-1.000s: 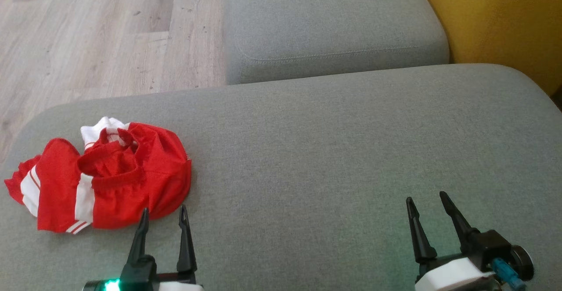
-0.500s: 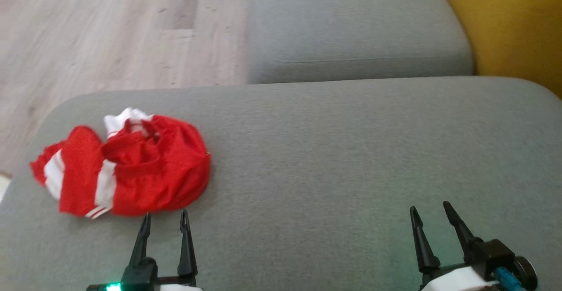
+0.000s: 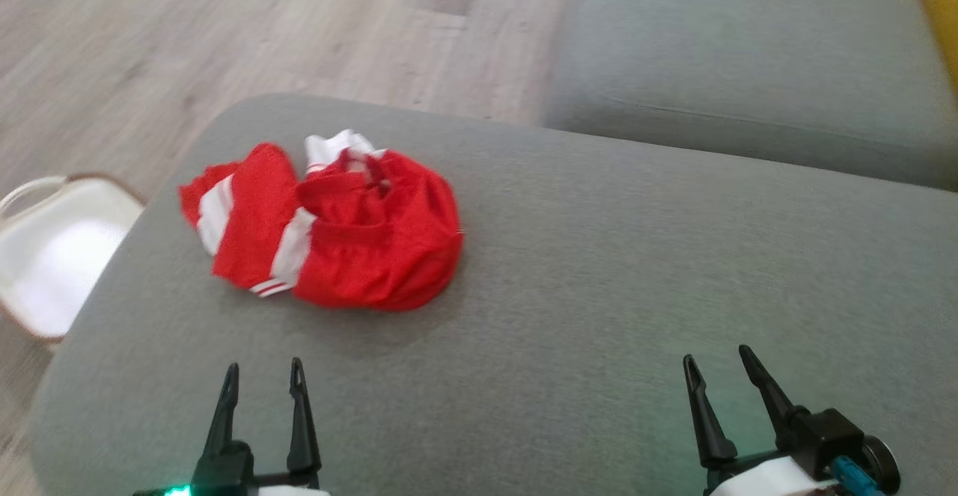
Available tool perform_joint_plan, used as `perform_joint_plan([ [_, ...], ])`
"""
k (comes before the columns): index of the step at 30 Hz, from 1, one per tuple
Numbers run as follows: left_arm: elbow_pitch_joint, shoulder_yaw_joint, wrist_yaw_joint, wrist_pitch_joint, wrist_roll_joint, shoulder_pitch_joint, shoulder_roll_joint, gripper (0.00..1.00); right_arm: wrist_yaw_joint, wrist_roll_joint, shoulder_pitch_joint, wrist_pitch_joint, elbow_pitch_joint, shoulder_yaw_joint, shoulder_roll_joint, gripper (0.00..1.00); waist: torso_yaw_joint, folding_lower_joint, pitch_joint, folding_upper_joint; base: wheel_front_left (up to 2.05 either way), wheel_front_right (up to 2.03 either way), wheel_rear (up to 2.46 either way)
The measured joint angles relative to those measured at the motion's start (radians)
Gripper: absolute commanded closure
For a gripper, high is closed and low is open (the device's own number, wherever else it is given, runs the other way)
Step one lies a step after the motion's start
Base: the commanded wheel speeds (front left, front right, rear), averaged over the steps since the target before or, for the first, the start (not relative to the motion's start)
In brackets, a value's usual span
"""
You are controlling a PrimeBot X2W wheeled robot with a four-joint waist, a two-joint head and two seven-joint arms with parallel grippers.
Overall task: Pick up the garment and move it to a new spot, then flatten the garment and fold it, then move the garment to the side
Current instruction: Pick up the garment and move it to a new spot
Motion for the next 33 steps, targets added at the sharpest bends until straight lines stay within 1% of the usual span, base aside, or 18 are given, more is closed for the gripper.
perform_joint_plan([
  [4,-0.01,0.02,0.001,0.0,0.0,0.017,0.0,0.0,0.0,0.011,0.0,0.0,0.001,0.005,0.0,0.0,0.047,0.0,0.009,0.0,0.0,0.0,0.0],
  [7,-0.018,0.03,0.001,0.0,0.003,0.021,0.0,0.0,0.0,0.024,-0.002,0.0,0.0,0.008,0.0,0.0,0.058,-0.0001,0.018,0.0,0.0,0.0,0.0],
  [10,-0.04,0.033,0.0,0.0,0.026,0.021,0.002,0.0,0.0,0.024,-0.007,0.0,0.0,0.018,0.0,0.0,0.056,0.0,0.034,0.0,0.0,0.0,0.0],
  [13,-0.081,0.035,-0.002,0.0,0.057,0.001,0.026,0.0,0.0,0.034,-0.022,0.0,-0.007,0.021,0.0,0.0,0.045,-0.0002,0.056,0.0,0.0,0.0,0.0],
  [16,-0.114,0.055,-0.024,0.0,0.068,-0.09,0.069,0.0,0.0,0.027,-0.041,0.0,-0.02,0.015,0.0,0.0,0.033,-0.0001,0.088,0.0,0.0,0.0,0.0],
  [19,-0.144,0.086,-0.038,-0.002,0.069,-0.248,0.106,0.0,0.0,-0.012,-0.067,0.0,-0.032,0.006,0.0,0.0,0.018,-0.0001,0.135,0.0,0.0,0.0,0.0],
  [20,-0.144,0.098,-0.046,-0.005,0.061,-0.305,0.113,0.0,0.0,-0.025,-0.08,0.0,-0.035,-0.004,0.0,0.0,0.012,0.0,0.153,0.0,0.0,0.0,0.0],
  [22,-0.118,0.108,-0.081,0.009,0.039,-0.418,0.138,0.0,0.0,-0.046,-0.111,0.0,-0.047,-0.022,0.0,0.0,-0.002,0.0001,0.193,0.0,0.0,0.0,0.0],
  [24,-0.075,0.107,-0.125,0.07,0.021,-0.52,0.163,0.0,0.0,-0.072,-0.138,0.0,-0.063,-0.031,-0.002,0.0,-0.015,0.0001,0.233,0.0,0.0,0.0,0.0],
  [27,0.009,0.084,-0.203,0.192,0.002,-0.665,0.2,0.0,0.0,-0.102,-0.17,0.0,-0.079,-0.035,-0.005,0.0,-0.035,0.0002,0.297,-0.0001,0.0,0.0,0.0],
  [29,0.074,0.061,-0.238,0.277,-0.028,-0.762,0.203,0.0,0.0,-0.111,-0.186,0.0,-0.089,-0.046,-0.019,0.0,-0.045,0.0002,0.341,0.0,0.0,0.0,0.0],
  [33,0.23,-0.005,-0.272,0.435,-0.106,-0.93,0.185,0.0,0.0,-0.118,-0.199,0.0,-0.109,-0.073,-0.069,0.0,-0.056,0.0004,0.421,-0.0001,0.0,0.0,0.0],
])
